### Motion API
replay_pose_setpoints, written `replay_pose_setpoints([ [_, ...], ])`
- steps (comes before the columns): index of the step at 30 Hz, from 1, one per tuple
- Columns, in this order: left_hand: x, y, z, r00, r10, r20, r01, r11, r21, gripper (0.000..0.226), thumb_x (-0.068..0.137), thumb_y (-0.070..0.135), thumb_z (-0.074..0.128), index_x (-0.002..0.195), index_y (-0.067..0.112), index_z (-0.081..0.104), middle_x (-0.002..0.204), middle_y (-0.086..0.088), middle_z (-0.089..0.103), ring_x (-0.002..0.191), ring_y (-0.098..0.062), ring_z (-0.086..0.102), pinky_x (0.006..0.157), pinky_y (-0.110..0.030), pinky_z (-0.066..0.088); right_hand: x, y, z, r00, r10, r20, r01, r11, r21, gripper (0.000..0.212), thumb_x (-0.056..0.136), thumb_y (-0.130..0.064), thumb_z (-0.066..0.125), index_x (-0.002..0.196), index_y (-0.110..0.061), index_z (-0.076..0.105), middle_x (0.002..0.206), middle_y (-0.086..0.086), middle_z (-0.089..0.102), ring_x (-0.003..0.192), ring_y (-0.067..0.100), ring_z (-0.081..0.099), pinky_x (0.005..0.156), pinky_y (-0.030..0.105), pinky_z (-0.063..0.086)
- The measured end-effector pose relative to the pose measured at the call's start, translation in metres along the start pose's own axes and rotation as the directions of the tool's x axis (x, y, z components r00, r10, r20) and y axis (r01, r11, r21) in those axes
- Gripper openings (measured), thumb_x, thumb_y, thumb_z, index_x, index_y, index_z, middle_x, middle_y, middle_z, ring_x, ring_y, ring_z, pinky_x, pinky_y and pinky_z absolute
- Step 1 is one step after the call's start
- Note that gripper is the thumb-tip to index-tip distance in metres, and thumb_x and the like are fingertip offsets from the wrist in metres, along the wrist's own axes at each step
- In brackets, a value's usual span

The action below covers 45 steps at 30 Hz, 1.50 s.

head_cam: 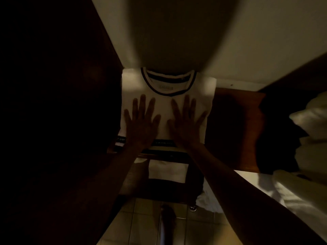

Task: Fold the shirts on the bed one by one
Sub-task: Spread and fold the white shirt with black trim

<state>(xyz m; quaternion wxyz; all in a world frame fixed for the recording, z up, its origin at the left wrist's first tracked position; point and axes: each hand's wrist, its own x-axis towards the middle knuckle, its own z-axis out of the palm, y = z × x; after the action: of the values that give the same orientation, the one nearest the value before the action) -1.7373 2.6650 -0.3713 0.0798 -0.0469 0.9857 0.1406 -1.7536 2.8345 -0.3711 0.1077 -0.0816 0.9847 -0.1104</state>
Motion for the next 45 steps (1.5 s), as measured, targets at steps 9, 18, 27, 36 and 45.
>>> replay_pose_setpoints([
  [9,-0.025,-0.042,0.007,0.966,-0.236,0.105,0.255,0.94,-0.228,0.072,0.1,0.058,0.027,0.156,0.034,-0.011,0.166,-0.003,-0.013,0.153,-0.029,-0.001,0.123,-0.05,0.012,-0.016,0.01,0.009,0.989,0.132,-0.07,-0.126,0.988,0.092,0.08,0.095,-0.07,0.027,0.158,-0.032,-0.004,0.163,0.011,-0.023,0.149,0.033,-0.022,0.114,0.064,-0.013],
  [18,-0.002,-0.004,-0.026,0.994,-0.087,-0.073,0.067,0.969,-0.237,0.07,0.104,0.044,0.038,0.158,0.008,0.013,0.165,-0.019,0.006,0.153,-0.034,0.006,0.122,-0.048,0.008,0.005,-0.008,-0.014,0.976,-0.098,-0.197,0.111,0.992,0.058,0.071,0.099,-0.05,0.025,0.159,-0.016,0.006,0.166,0.005,-0.004,0.153,0.027,-0.006,0.117,0.059,-0.013],
  [27,0.061,-0.025,-0.016,0.97,-0.172,0.172,0.186,0.98,-0.067,0.061,0.104,0.052,0.022,0.157,0.037,-0.004,0.166,0.0,-0.016,0.152,-0.025,-0.016,0.12,-0.055,-0.004,0.032,0.013,-0.005,0.997,-0.034,-0.067,0.035,0.999,0.02,0.069,0.101,-0.053,0.021,0.157,-0.024,-0.007,0.164,0.008,-0.017,0.151,0.025,-0.018,0.12,0.053,-0.009],
  [36,-0.041,-0.039,-0.011,0.976,-0.182,0.119,0.196,0.974,-0.117,0.061,0.105,0.048,0.023,0.155,0.036,-0.009,0.166,-0.004,-0.008,0.153,-0.03,0.005,0.122,-0.052,0.015,-0.041,0.02,0.0,0.996,0.005,0.087,-0.011,0.998,0.07,0.066,0.101,-0.057,0.016,0.156,-0.032,-0.012,0.163,-0.004,-0.024,0.148,0.017,-0.025,0.116,0.06,-0.015],
  [45,-0.055,-0.013,-0.103,0.941,-0.259,0.22,0.286,0.953,-0.099,0.036,0.101,0.032,0.048,0.127,0.011,0.061,0.133,-0.017,0.056,0.12,-0.036,0.054,0.097,-0.043,0.047,-0.061,0.011,-0.082,0.955,0.112,0.275,-0.112,0.994,-0.016,0.057,0.106,-0.042,0.024,0.157,-0.018,0.013,0.164,0.004,0.01,0.152,0.025,0.001,0.118,0.058,0.006],
])
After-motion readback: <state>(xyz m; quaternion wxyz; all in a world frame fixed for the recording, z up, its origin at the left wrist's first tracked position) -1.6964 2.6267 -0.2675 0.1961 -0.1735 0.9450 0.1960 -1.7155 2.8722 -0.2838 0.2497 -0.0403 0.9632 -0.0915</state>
